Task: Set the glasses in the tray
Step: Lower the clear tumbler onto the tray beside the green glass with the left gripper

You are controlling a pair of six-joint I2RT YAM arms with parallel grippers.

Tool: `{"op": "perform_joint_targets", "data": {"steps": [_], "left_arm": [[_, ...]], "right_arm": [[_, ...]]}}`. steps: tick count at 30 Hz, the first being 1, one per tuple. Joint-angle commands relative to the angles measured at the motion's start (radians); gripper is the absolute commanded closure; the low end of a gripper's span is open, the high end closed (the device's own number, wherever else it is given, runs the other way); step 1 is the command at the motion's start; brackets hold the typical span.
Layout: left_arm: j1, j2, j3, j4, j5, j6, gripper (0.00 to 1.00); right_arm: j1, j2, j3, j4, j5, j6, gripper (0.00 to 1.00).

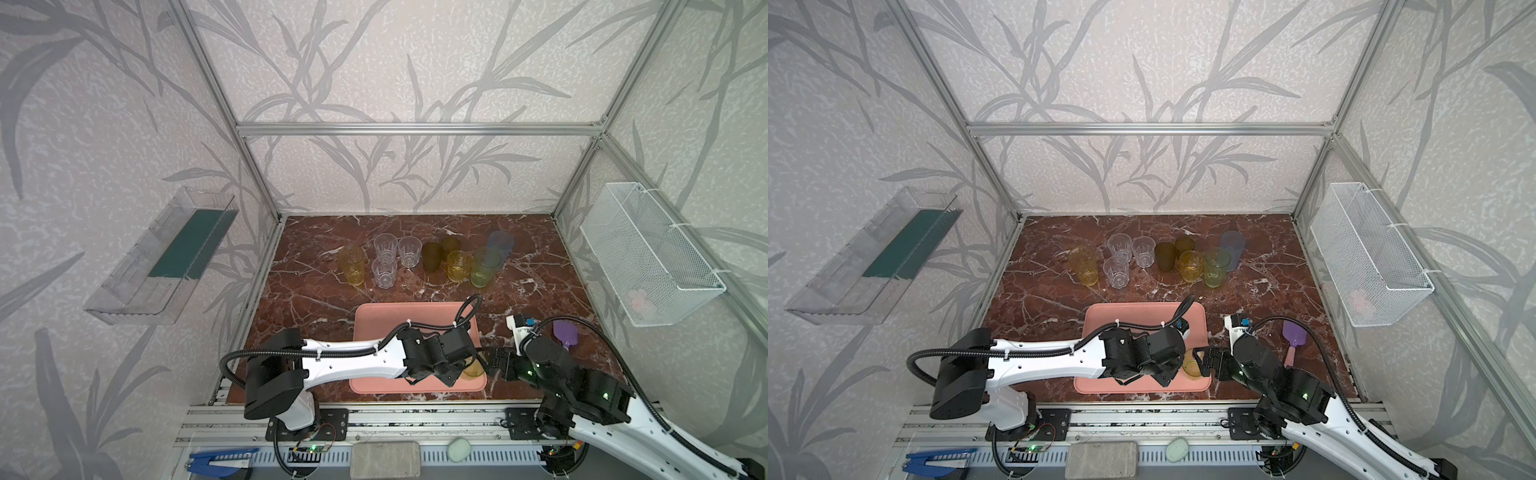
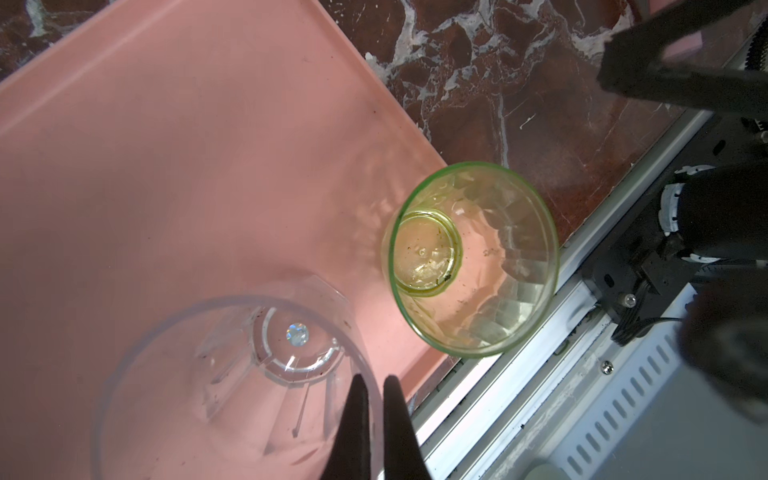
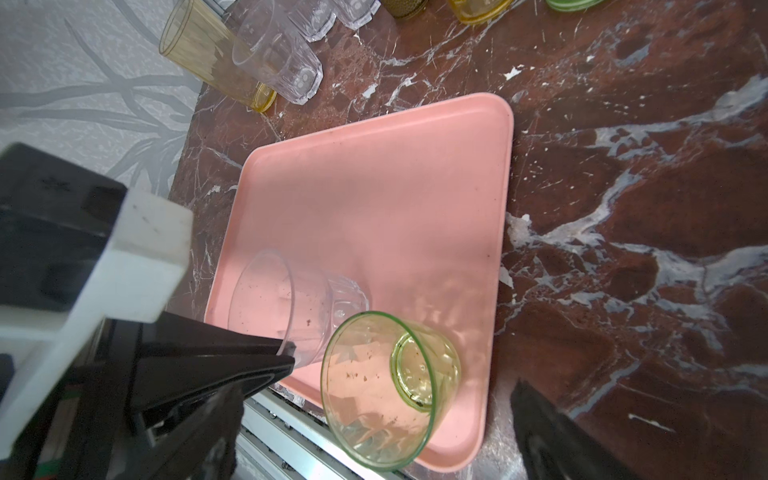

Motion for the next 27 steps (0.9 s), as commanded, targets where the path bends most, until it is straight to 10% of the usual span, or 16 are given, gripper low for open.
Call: {"op": "perform_joint_targets", "data": {"steps": [1, 11, 27], "left_arm": [[-0.009, -0.014, -0.015, 0.011, 0.019, -0.036, 1.0], [-0.015, -0.001, -0.008, 0.009, 0.014, -0.042, 1.0], [-0.015, -0.041, -0.028, 0.02, -0.017, -0.06, 0.54]], "right_arm": [[-0.004, -0.011, -0.007, -0.012, 0.013, 0.007, 0.01], [-0.005, -0.005, -0.009, -0.011, 0.015, 0.009, 0.01], [-0.006, 0.004, -0.01, -0.007, 0.015, 0.007, 0.01]]}}
